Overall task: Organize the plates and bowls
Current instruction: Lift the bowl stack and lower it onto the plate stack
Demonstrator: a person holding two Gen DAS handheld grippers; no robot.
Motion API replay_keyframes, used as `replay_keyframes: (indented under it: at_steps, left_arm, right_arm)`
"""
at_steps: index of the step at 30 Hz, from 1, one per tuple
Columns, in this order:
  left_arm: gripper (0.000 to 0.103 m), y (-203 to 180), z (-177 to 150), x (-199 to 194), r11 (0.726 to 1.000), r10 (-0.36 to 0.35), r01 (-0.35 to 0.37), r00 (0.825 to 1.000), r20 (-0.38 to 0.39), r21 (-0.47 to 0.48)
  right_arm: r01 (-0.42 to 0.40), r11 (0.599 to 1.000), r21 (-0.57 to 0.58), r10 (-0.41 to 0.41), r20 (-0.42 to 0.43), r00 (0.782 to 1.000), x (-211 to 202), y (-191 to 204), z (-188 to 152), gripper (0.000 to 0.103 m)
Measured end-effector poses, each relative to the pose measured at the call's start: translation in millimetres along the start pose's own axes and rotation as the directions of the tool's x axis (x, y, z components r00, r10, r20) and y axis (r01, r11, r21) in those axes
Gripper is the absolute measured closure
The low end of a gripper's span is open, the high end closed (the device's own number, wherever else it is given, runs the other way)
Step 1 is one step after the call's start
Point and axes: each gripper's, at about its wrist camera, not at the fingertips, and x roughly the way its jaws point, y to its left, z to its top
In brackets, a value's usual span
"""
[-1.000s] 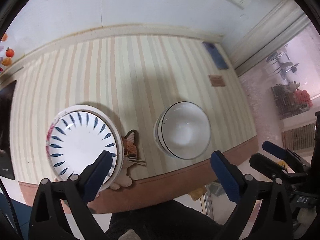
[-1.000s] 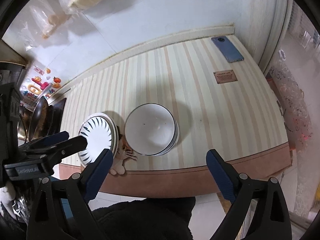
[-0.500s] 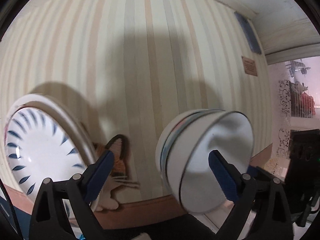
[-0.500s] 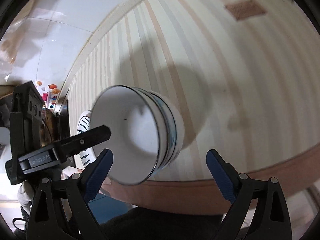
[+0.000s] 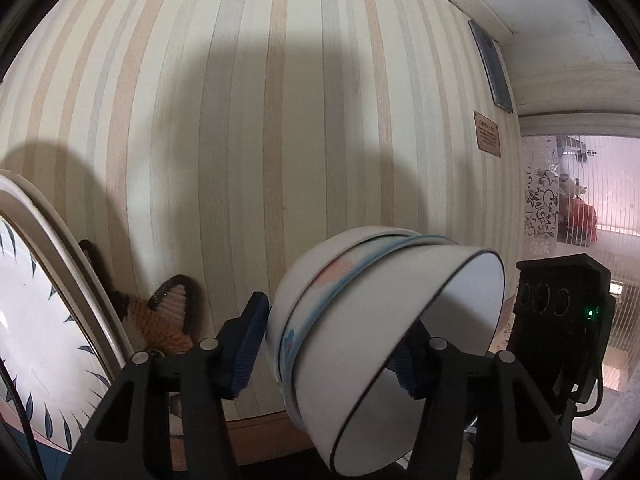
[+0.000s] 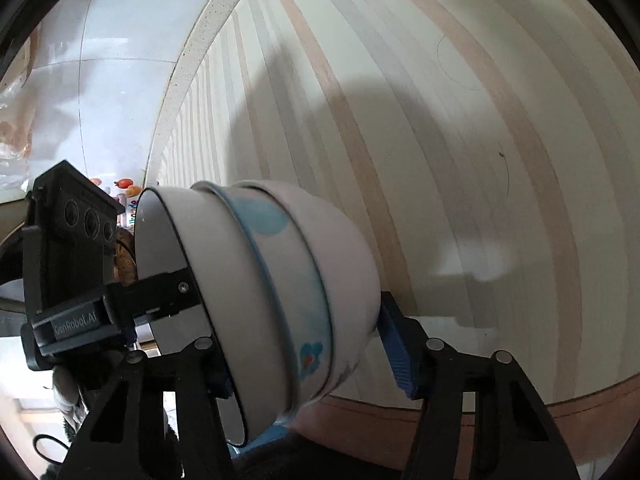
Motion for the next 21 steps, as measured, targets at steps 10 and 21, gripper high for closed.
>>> replay_keyframes:
  at_steps: [10, 21]
  left_arm:
    - [0.051, 0, -6, -16, 0.999, 0.033, -0.033, 0.998, 0.061, 0.013]
    - [0.051, 10, -12, -57, 1.0, 0.025, -0.023, 0.989, 0.147, -0.016]
  right_arm:
    - [0.019, 0.999, -0.05, -0.018, 0.018, 1.0, -3, 13, -1, 0.043]
    - [0.025, 0.989, -0.143, -0.022, 0.022, 1.0, -11, 55, 4, 0.043]
